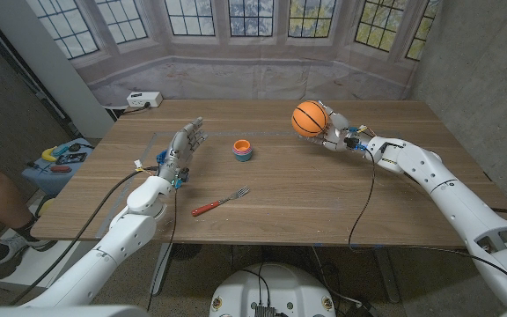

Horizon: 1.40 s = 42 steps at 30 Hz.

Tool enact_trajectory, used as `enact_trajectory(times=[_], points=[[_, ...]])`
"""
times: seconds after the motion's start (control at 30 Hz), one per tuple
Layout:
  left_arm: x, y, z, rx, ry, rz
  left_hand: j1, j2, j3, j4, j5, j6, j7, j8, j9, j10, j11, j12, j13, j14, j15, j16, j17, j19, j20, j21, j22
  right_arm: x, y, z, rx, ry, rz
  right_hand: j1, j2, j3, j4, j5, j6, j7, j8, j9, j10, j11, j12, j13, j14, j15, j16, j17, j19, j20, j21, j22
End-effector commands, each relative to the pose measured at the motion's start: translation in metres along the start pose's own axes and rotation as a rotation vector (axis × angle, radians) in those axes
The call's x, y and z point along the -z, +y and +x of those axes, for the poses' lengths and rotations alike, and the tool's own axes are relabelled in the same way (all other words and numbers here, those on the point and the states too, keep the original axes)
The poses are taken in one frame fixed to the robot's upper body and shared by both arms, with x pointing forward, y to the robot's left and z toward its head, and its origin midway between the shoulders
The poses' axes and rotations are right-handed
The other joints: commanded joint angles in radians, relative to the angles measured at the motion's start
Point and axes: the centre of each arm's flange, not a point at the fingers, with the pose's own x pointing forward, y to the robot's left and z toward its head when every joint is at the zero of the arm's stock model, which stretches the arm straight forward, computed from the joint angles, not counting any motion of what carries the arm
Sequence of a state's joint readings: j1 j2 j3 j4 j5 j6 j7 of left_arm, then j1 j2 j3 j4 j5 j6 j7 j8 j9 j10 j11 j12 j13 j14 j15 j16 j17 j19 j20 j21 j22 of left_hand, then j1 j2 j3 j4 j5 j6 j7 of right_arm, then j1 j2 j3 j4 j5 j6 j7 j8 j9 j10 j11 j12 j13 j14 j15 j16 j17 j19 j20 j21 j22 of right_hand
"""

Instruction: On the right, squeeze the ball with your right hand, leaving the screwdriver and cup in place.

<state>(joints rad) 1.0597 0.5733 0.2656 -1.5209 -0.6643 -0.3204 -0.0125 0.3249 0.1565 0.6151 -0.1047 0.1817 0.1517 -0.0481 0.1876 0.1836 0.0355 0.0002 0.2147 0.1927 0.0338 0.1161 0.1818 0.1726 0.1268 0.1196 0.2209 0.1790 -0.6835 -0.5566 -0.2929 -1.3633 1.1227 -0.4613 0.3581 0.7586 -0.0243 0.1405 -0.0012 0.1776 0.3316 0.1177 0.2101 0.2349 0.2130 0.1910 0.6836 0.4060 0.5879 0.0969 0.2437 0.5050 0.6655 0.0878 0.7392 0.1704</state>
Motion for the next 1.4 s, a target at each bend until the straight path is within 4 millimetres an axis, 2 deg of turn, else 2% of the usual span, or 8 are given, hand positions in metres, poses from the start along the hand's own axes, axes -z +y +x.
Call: enact_trajectory(times=[0.03,0.47,1.1,1.4], points=[[-0.001,-0.002,0.006,0.005,0.001,-0.003,-0.012,0.002,0.002,-0.005,0.007,0.009,0.001,0.001,0.004,0.005,0.005,-0.004,0.003,0.002,0.009,-0.001,0.001,0.009,-0.002,-0.006,0.004,-0.001,-0.003,0.0,-0.023,0.003,0.028,-0.018,-0.002,-0.007,0.003,0.001,-0.025,0.004,-0.009,0.004,-0.021,0.004,-0.013,0.006,-0.02,0.013,-0.005,0.001,0.0,0.011,-0.009,0.004],[-0.002,-0.004,0.008,0.001,0.002,-0.006,-0.012,0.002,0.002,-0.005,0.007,0.009,0.001,0.001,0.004,0.006,0.006,-0.004,0.003,0.003,0.009,-0.001,0.001,0.009,-0.002,-0.007,0.004,-0.003,-0.007,-0.002,-0.036,-0.005,0.06,-0.039,-0.001,-0.011,0.004,0.0,-0.065,0.004,-0.015,0.004,-0.059,0.018,-0.041,0.006,-0.064,0.039,-0.017,0.001,-0.014,0.03,-0.029,0.005],[0.0,-0.008,0.013,-0.004,0.011,-0.018,-0.012,0.001,0.002,-0.006,0.007,0.01,0.001,0.002,0.004,0.005,0.007,-0.004,0.003,0.003,0.009,-0.001,0.001,0.009,-0.002,-0.008,0.004,-0.004,-0.013,0.001,-0.046,-0.019,0.095,-0.045,-0.001,-0.01,-0.002,0.0,-0.087,0.006,-0.015,0.002,-0.067,0.024,-0.057,0.005,-0.096,0.061,-0.026,-0.004,-0.022,0.04,-0.045,0.005],[0.0,-0.01,0.019,0.005,0.013,-0.02,-0.013,0.001,0.002,-0.005,0.007,0.01,0.001,0.001,0.004,0.005,0.004,-0.004,0.003,0.003,0.011,-0.001,0.002,0.009,0.001,-0.009,0.004,-0.005,-0.016,0.0,-0.053,-0.029,0.108,-0.059,0.0,-0.013,-0.003,-0.001,-0.1,0.005,-0.012,0.001,-0.088,0.023,-0.079,0.003,-0.15,0.076,-0.04,-0.008,-0.041,0.062,-0.066,0.004]])
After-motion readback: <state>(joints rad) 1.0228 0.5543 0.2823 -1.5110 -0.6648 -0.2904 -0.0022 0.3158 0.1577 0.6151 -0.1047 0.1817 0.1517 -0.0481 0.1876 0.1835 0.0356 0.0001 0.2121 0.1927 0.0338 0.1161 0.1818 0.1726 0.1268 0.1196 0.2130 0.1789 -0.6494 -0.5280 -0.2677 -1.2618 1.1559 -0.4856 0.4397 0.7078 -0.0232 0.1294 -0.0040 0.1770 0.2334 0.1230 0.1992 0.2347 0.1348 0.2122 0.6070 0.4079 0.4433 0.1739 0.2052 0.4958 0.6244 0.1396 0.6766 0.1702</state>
